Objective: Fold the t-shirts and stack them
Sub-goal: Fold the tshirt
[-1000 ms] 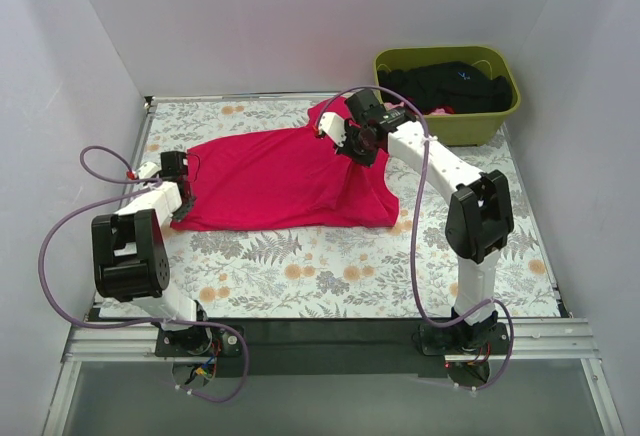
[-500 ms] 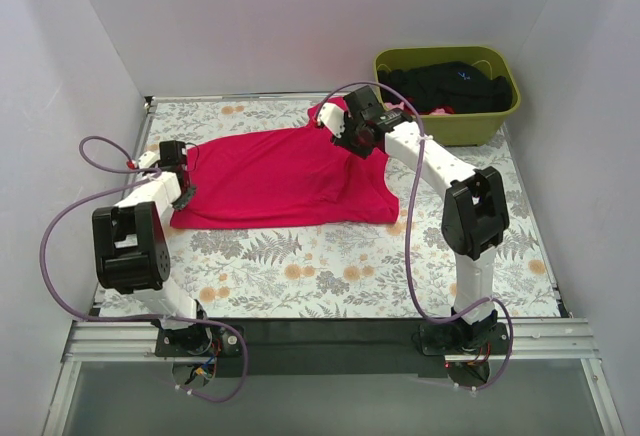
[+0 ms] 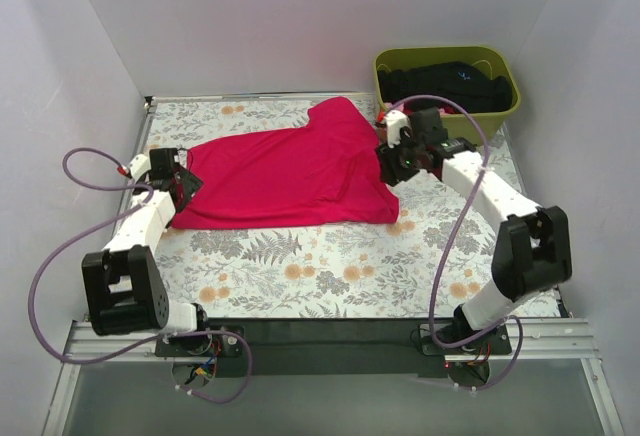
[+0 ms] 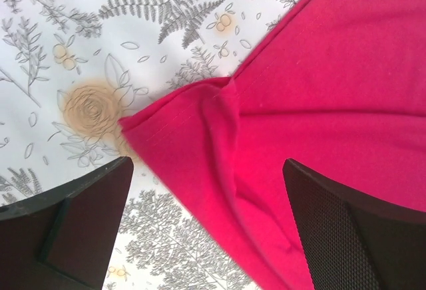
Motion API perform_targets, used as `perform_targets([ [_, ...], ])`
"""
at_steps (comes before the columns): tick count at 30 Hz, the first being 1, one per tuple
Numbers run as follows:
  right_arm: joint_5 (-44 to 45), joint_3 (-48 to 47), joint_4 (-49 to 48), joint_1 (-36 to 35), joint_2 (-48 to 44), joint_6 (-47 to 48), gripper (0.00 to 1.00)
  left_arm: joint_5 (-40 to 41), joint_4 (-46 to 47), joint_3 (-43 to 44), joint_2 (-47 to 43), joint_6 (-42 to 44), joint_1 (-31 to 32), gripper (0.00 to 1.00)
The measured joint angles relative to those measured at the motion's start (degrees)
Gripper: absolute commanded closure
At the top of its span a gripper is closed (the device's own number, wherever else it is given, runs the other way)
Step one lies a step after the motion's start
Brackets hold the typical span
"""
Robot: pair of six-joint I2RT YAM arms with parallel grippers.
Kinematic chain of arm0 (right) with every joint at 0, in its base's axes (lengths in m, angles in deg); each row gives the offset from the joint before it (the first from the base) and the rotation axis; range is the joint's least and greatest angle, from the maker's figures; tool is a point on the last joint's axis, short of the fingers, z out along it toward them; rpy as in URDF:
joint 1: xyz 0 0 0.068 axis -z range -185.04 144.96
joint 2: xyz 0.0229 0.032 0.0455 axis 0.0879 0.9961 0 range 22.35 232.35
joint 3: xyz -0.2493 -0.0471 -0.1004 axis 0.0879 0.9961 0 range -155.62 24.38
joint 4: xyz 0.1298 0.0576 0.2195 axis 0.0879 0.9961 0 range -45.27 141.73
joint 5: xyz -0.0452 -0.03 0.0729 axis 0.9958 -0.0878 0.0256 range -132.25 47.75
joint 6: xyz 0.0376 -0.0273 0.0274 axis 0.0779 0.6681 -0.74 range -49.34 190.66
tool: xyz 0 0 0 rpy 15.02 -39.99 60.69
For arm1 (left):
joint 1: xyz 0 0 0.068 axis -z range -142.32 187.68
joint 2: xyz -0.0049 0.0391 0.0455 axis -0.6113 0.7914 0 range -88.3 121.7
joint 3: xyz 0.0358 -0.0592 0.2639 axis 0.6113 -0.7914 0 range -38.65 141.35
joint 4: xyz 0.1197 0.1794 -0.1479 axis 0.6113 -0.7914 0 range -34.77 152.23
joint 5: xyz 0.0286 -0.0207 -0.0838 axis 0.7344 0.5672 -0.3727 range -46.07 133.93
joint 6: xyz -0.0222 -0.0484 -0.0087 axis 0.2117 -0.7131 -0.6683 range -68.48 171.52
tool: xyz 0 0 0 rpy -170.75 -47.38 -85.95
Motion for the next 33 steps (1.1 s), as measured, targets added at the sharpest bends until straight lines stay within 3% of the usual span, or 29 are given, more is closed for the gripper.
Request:
perform_targets([
  [5,-10.51,18.60,-7.72,9.81,-11.10,-9.51,0.52,-0.07,0.28,-7.89,-7.23,-0.57,-0.15,0.16],
  [12,-21.03,32.30,-17.05,13.88,-13.42,-15.72,0.52,-2.34,2.49,-14.80,-6.71,-0.22,-0.48,0.17],
  [25,-29.53,33.53,-26.77,16.17,-6.36,-16.96,0.56,-2.29,9.20,-12.57,0.13,1.60,-1.29,0.23],
  [30,-31.98,33.79,-29.09,16.28,-2.95,-16.92,0.64,-1.77,10.62,-11.93,1.53,2.16,-1.68,0.30],
  [33,-33.00,34.29,-29.81,16.33,-1.14,-16.87,0.75,-1.16,11.13,-10.97,2.97,2.58,-1.88,0.39],
])
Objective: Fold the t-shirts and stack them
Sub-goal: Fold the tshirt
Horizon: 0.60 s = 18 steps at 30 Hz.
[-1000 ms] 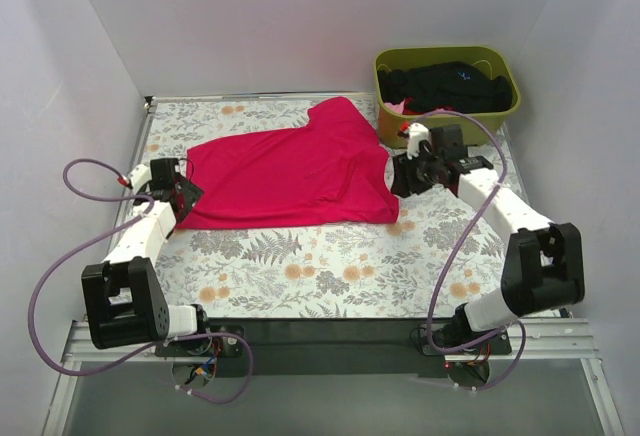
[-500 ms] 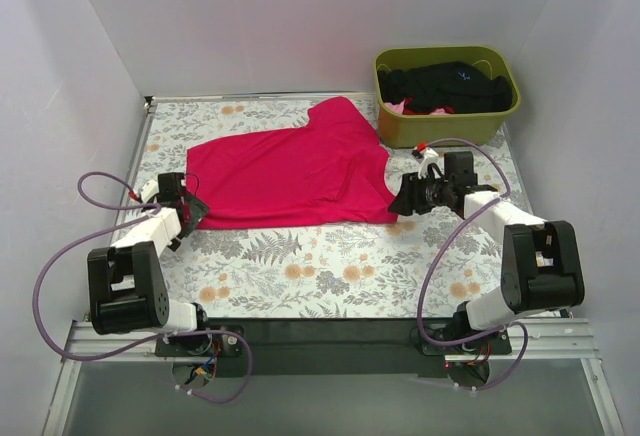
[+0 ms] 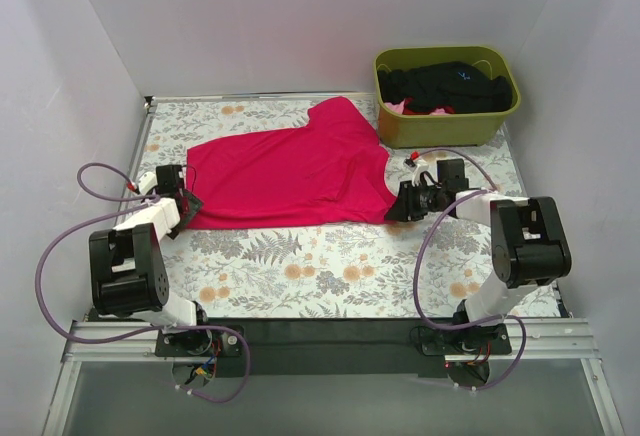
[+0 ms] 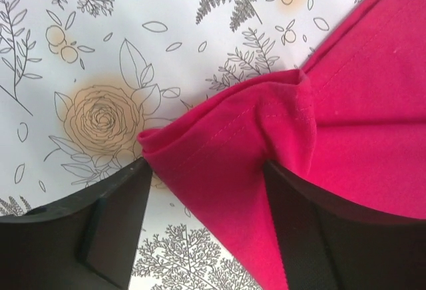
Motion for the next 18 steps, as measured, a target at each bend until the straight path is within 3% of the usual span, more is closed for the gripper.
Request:
perform_targets([
  [4,-1.40,1.20,-0.44,1.11,0.94,-0.02,0.90,1.29,0.17,0.50,1.07,0.26,-0.09,0.53],
  [5,-1.68,1.57,-0.61,1.60,0.94,-0.02,0.98,1.66,0.13,0.57,1.18,0.42,-0.09,0.58],
  [10,-2.12,3.28,-0.33,5.09,0.22,-1.14,0.99,3.30,-0.92,1.88,2.69,0.15,-0.07,0.72],
  [18,0.22,3.28,9.86,7.89,-8.37,-1.42,0.99,4.81,-4.57,3.56,3.54,-1.40,0.20,0.73],
])
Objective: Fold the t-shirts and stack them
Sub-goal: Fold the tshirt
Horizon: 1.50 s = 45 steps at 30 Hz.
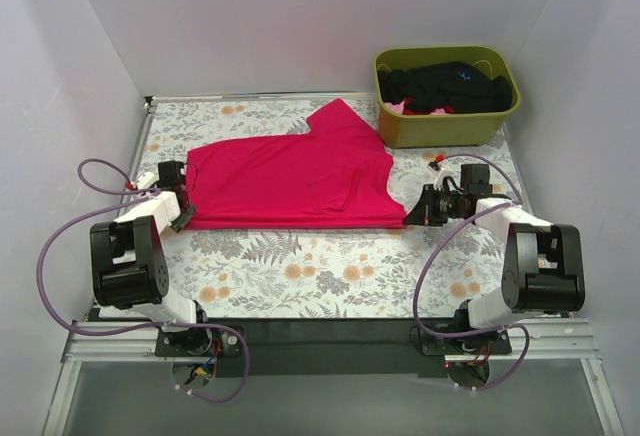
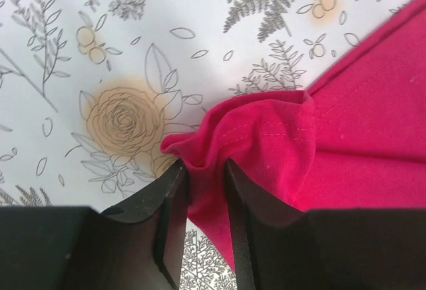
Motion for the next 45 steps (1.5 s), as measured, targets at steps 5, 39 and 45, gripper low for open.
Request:
perform_targets([
  [5,2.25,0.74,4.09,-0.02,-3.69,-0.74,0.92,0.17,-3.63,-1.46,-2.67,-2.10,0.02,0.59],
  [39,26.43,-4.96,-22.10,-32.39,4.17,-39.82,0.49,-8.22,-3.39,-13.35,-34.14,4.79,15.04,0.07],
  [45,29.59,-3.15,-26.45,-32.41,6.16,-43.74,0.49,-8.81,-0.90,-13.38,-33.46,5.77,15.47,0.07],
])
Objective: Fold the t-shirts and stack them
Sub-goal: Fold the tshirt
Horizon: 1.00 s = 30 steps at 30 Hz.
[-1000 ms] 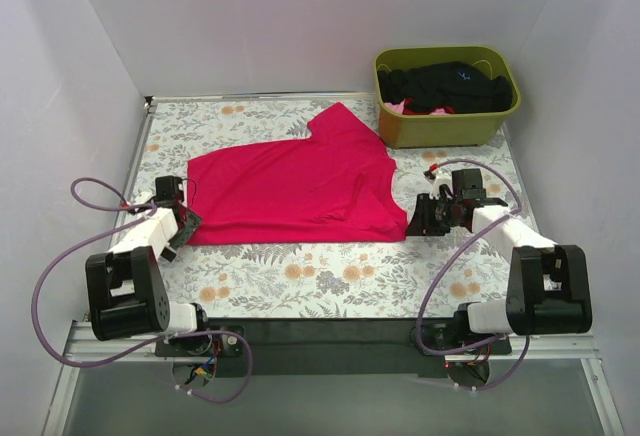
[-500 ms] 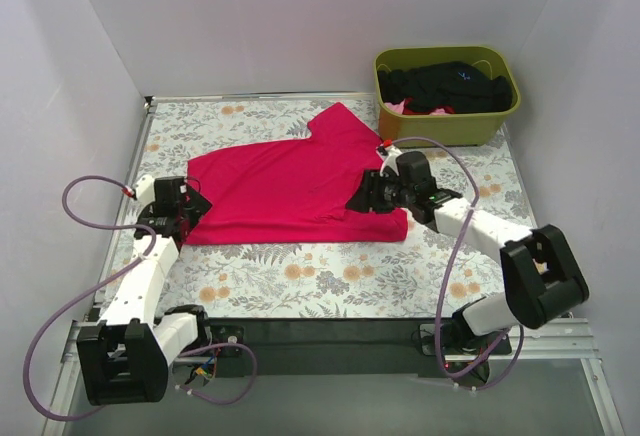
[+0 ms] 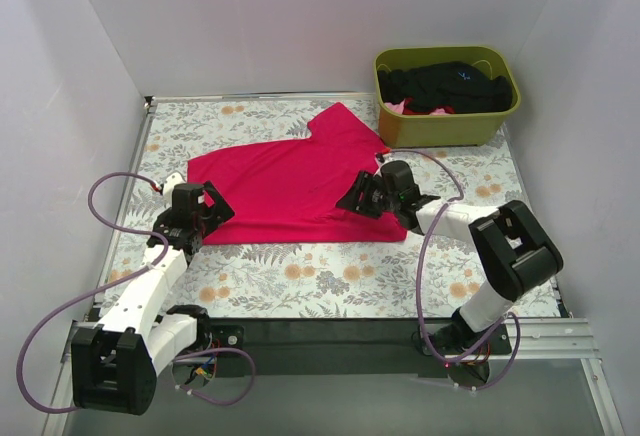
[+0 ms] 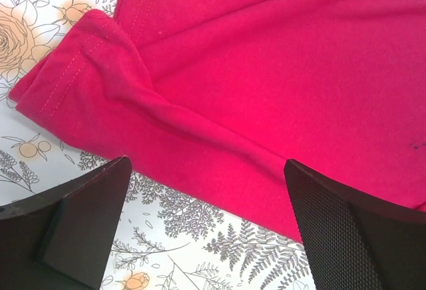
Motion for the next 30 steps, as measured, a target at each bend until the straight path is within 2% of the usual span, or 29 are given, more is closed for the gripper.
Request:
perform_targets([
  [16,-0.76,-0.13,-5.01,-0.33,7.28,-2.93,0.50,-2.05,0.94,0.00,-0.13,-0.02,0.00,0.07],
  [25,-2.97,-4.57,-5.35,-1.05,9.99,-2.47,0.50,-2.38,0.96,0.00,-0.13,-0.02,0.00,0.07],
  [30,-4.17,-10.58,-5.60,-1.16,12.52,-1.79,0.50,-2.49,0.96,0.00,-0.13,-0.02,0.07,0.07],
])
